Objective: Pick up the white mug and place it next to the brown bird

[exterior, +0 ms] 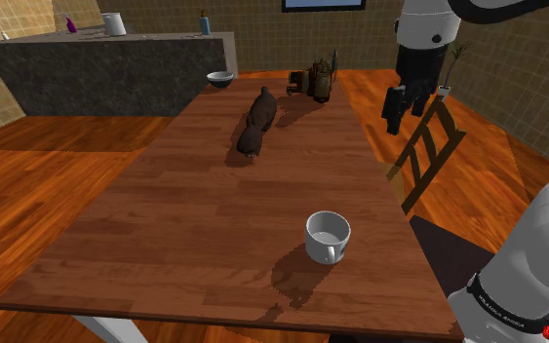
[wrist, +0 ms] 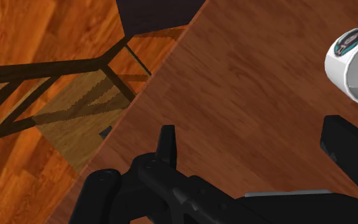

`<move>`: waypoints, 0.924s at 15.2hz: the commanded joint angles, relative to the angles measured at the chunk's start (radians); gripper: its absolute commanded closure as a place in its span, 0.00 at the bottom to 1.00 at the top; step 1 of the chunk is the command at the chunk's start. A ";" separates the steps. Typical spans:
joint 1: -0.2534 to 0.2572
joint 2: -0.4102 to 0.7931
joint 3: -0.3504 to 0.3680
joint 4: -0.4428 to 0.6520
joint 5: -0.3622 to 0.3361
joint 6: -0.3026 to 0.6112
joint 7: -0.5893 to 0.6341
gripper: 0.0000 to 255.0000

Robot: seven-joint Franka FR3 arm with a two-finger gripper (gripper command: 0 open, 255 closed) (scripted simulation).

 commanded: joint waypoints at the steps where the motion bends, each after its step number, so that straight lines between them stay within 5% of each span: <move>1: 0.000 0.000 0.000 0.000 0.000 0.000 0.000 0.00; 14: 0.099 0.036 0.094 -0.354 0.186 0.478 0.150 0.00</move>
